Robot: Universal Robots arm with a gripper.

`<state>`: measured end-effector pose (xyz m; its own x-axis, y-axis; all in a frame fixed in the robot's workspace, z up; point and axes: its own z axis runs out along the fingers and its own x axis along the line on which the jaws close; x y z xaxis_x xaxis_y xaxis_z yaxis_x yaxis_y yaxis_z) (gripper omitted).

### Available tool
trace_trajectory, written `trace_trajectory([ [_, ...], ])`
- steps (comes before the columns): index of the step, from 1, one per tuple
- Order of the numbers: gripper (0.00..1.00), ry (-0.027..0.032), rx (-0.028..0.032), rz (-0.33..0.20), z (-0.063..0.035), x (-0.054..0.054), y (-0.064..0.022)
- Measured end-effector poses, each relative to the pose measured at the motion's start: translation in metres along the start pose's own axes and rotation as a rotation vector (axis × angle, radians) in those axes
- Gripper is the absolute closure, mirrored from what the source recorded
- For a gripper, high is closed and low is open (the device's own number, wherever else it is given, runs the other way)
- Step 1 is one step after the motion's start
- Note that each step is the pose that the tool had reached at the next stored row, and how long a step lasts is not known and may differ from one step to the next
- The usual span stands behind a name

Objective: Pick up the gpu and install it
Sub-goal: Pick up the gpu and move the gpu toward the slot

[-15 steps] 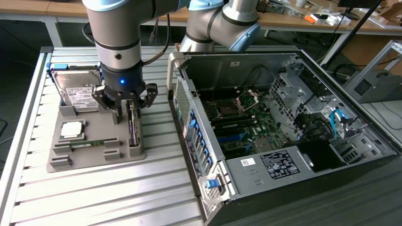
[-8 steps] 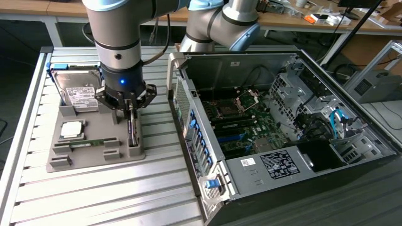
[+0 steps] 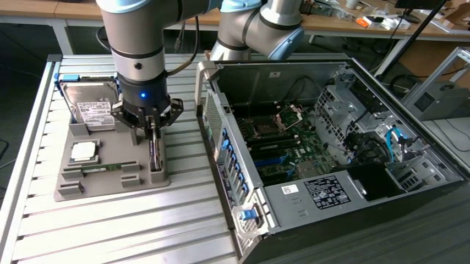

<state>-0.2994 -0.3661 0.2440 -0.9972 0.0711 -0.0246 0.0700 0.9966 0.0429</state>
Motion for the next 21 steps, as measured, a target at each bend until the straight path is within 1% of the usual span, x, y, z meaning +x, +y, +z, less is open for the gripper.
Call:
trace_trajectory([
  [13, 0.73, -0.0001, 0.0000, 0.000, -0.0072, 0.000, 0.0003],
  [21, 0.73, 0.0000, 0.0001, 0.000, -0.0159, 0.000, 0.0007],
])
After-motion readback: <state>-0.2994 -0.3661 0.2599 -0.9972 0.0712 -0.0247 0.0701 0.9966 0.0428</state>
